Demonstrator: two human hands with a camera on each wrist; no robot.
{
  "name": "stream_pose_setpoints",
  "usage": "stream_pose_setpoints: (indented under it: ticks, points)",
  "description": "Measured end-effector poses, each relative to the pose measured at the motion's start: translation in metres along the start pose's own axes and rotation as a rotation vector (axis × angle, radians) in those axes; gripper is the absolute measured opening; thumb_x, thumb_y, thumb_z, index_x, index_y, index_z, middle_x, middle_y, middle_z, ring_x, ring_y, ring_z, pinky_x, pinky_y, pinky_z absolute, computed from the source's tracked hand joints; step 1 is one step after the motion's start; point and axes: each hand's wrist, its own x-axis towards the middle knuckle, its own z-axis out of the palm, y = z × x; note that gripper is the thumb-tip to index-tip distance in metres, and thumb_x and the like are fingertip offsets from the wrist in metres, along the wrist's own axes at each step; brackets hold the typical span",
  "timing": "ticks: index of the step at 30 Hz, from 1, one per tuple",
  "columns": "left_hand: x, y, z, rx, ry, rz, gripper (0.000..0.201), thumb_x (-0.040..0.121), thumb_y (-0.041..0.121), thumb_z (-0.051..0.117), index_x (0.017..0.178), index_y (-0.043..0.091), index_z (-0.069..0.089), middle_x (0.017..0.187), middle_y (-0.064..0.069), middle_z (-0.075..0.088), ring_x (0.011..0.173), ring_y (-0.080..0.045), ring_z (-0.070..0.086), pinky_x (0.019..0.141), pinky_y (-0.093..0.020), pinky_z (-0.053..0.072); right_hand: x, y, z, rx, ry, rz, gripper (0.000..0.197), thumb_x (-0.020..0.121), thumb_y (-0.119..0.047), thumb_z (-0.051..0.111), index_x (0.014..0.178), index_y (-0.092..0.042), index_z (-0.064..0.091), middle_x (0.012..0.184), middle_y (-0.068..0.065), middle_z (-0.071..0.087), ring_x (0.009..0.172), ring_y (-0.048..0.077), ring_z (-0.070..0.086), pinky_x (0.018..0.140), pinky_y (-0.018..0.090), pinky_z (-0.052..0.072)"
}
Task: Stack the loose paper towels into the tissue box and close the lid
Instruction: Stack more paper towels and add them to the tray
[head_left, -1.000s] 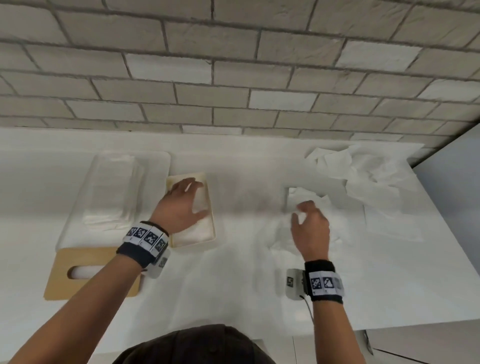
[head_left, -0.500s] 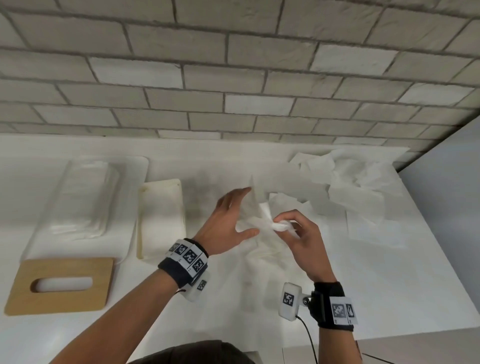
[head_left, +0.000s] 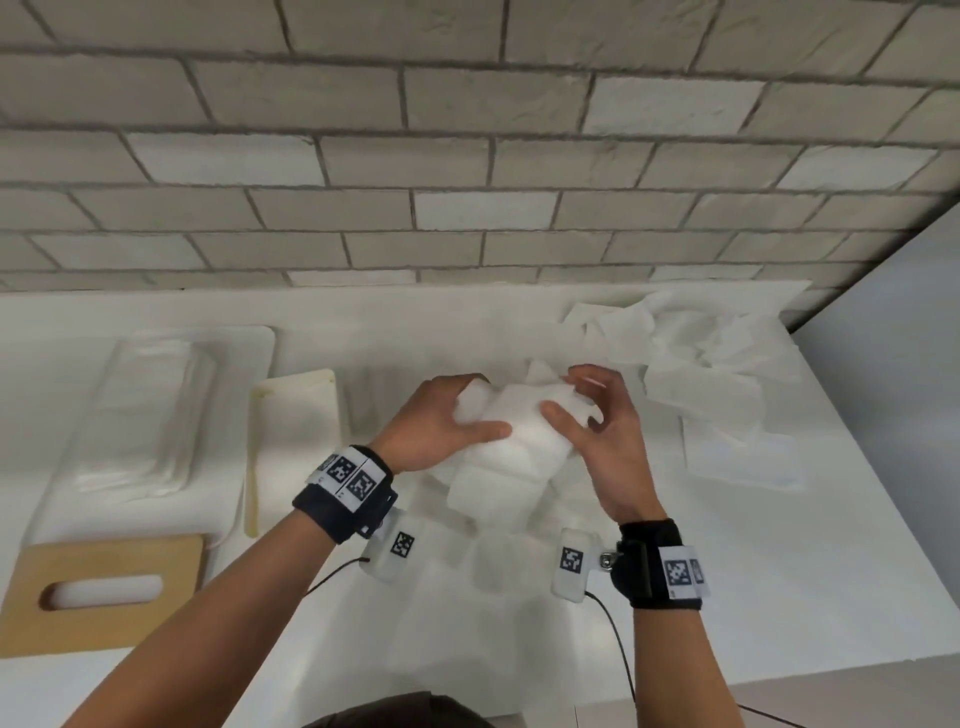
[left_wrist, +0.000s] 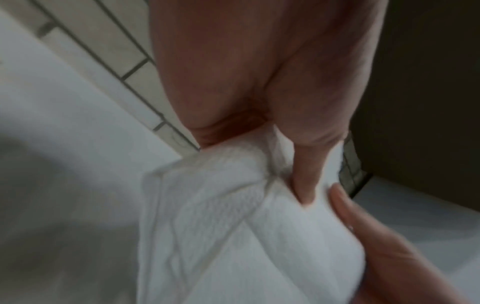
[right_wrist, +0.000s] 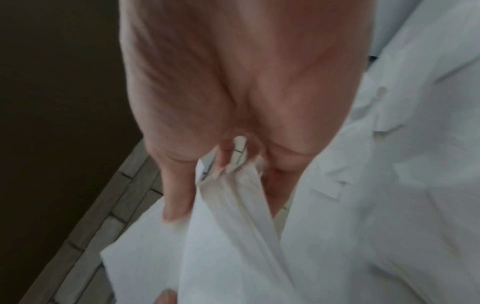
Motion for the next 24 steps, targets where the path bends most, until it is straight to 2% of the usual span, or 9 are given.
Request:
stream_pose_setpoints:
  ticks: [3, 6, 8, 12, 15, 18, 21, 23, 24]
  points:
    - [-0.009, -0.011, 0.006, -0.222, 0.127, -0.092, 0.041, 0.084, 0.030, 0.092, 0.117, 0.030, 0.068, 0.107, 0.018, 0.077, 0.098, -0.001, 0.073, 0.082, -0.023, 0.058, -0.010, 0.019, 0.016, 0.289, -0.030, 0.248, 0.045, 0.097, -0.024, 0.079, 0.138, -0.019, 0.061, 0.136, 0.007, 0.073, 0.124, 0.026, 0.072, 0.099, 0.046, 0.061]
    - [-0.025, -0.019, 0.005, -0.306, 0.192, -0.093, 0.063, 0.081, 0.023, 0.094, 0.130, 0.037, 0.058, 0.115, 0.026, 0.071, 0.106, 0.004, 0.069, 0.084, -0.017, 0.057, -0.022, 0.026, 0.038, 0.236, -0.049, 0.224, 0.034, 0.098, -0.017, 0.080, 0.131, -0.014, 0.071, 0.126, 0.006, 0.078, 0.121, 0.028, 0.074, 0.107, 0.056, 0.057]
    - [-0.036, -0.024, 0.001, -0.390, 0.220, -0.108, 0.076, 0.078, 0.025, 0.096, 0.139, 0.039, 0.053, 0.127, 0.021, 0.068, 0.118, 0.001, 0.066, 0.095, -0.024, 0.059, -0.024, 0.018, 0.052, 0.166, 0.001, 0.169, 0.029, 0.096, -0.014, 0.082, 0.123, -0.011, 0.075, 0.118, 0.006, 0.081, 0.113, 0.025, 0.077, 0.104, 0.053, 0.059]
    - [-0.056, -0.024, -0.020, -0.680, 0.268, -0.149, 0.069, 0.085, 0.028, 0.088, 0.144, 0.033, 0.053, 0.137, 0.007, 0.069, 0.127, -0.015, 0.068, 0.108, -0.050, 0.056, -0.021, -0.005, 0.072, -0.083, -0.036, -0.012, 0.024, 0.093, -0.018, 0.085, 0.115, -0.017, 0.073, 0.100, 0.000, 0.083, 0.095, 0.020, 0.080, 0.091, 0.046, 0.064]
    - [-0.073, -0.030, -0.041, -0.711, 0.250, -0.126, 0.075, 0.086, 0.022, 0.086, 0.150, 0.038, 0.050, 0.136, 0.008, 0.071, 0.129, -0.019, 0.067, 0.112, -0.050, 0.053, -0.021, -0.020, 0.093, -0.232, -0.119, -0.087, 0.033, 0.094, -0.027, 0.085, 0.113, -0.025, 0.059, 0.082, -0.005, 0.081, 0.077, 0.018, 0.078, 0.076, 0.041, 0.062]
    - [-0.095, -0.042, -0.064, -0.669, 0.249, -0.077, 0.083, 0.085, 0.008, 0.087, 0.152, 0.040, 0.049, 0.143, 0.002, 0.066, 0.133, -0.023, 0.065, 0.109, -0.047, 0.055, -0.024, -0.024, 0.122, -0.359, -0.117, -0.162, 0.029, 0.095, -0.033, 0.083, 0.096, -0.022, 0.056, 0.068, -0.019, 0.067, 0.063, 0.007, 0.063, 0.067, 0.027, 0.053]
    - [-0.116, -0.047, -0.089, -0.632, 0.294, -0.032, 0.088, 0.085, -0.001, 0.085, 0.155, 0.036, 0.047, 0.138, 0.004, 0.069, 0.126, -0.020, 0.069, 0.097, -0.035, 0.061, -0.029, -0.016, 0.153, -0.294, -0.032, -0.128, 0.031, 0.092, -0.044, 0.084, 0.080, -0.023, 0.063, 0.076, -0.012, 0.065, 0.071, 0.013, 0.061, 0.073, 0.030, 0.050]
    - [-0.134, -0.054, -0.113, -0.589, 0.343, -0.005, 0.088, 0.085, -0.001, 0.085, 0.155, 0.036, 0.048, 0.135, 0.011, 0.070, 0.125, -0.017, 0.069, 0.095, -0.031, 0.061, -0.037, -0.010, 0.183, -0.165, -0.054, -0.047, 0.039, 0.090, -0.049, 0.084, 0.075, -0.018, 0.066, 0.075, 0.006, 0.067, 0.068, 0.021, 0.055, 0.072, 0.037, 0.048]
    - [-0.142, -0.058, -0.124, -0.568, 0.360, 0.006, 0.089, 0.083, 0.001, 0.087, 0.155, 0.038, 0.049, 0.136, 0.012, 0.069, 0.126, -0.017, 0.069, 0.097, -0.033, 0.061, -0.041, -0.009, 0.197, -0.101, -0.074, -0.024, 0.035, 0.089, -0.049, 0.085, 0.082, -0.017, 0.073, 0.082, 0.017, 0.072, 0.070, 0.032, 0.059, 0.075, 0.041, 0.054]
